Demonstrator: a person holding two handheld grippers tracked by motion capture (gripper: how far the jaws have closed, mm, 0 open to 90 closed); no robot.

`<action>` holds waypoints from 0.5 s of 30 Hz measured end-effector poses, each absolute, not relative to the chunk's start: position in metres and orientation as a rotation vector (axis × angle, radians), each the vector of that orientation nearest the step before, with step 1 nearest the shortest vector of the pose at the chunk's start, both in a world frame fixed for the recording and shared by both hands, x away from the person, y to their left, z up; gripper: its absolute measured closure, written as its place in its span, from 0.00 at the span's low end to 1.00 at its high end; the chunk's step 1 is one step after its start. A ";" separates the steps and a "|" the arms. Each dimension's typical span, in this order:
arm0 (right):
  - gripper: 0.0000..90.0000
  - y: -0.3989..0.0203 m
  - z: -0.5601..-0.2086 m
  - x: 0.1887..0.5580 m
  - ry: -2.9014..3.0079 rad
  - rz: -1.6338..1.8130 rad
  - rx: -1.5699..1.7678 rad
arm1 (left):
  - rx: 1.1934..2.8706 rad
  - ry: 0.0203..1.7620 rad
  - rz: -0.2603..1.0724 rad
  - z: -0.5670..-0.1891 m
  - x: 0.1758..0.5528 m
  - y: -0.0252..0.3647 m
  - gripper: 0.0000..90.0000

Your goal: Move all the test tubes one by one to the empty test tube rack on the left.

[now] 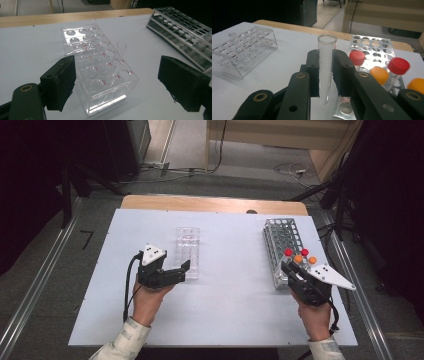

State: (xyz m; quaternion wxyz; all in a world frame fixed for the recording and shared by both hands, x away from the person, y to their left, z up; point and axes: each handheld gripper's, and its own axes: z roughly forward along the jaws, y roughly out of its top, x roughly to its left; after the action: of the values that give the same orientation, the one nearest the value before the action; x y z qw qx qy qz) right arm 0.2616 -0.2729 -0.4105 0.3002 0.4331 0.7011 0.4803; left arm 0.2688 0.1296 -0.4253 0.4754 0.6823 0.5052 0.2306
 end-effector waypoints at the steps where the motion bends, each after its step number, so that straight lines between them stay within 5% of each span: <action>1: 0.81 -0.270 -0.410 0.262 1.866 1.277 1.146 | 1.670 1.233 0.564 -0.425 0.269 0.129 0.17; 15: 0.81 -0.212 -0.424 0.267 2.003 1.287 1.056 | 1.665 1.225 0.540 -0.424 0.268 0.129 0.15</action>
State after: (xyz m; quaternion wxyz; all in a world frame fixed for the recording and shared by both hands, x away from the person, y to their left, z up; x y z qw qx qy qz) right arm 0.2667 -0.2121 -0.4236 0.2653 0.3911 0.7413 0.4766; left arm 0.2679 0.1288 -0.4237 0.4817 0.6829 0.5025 0.2216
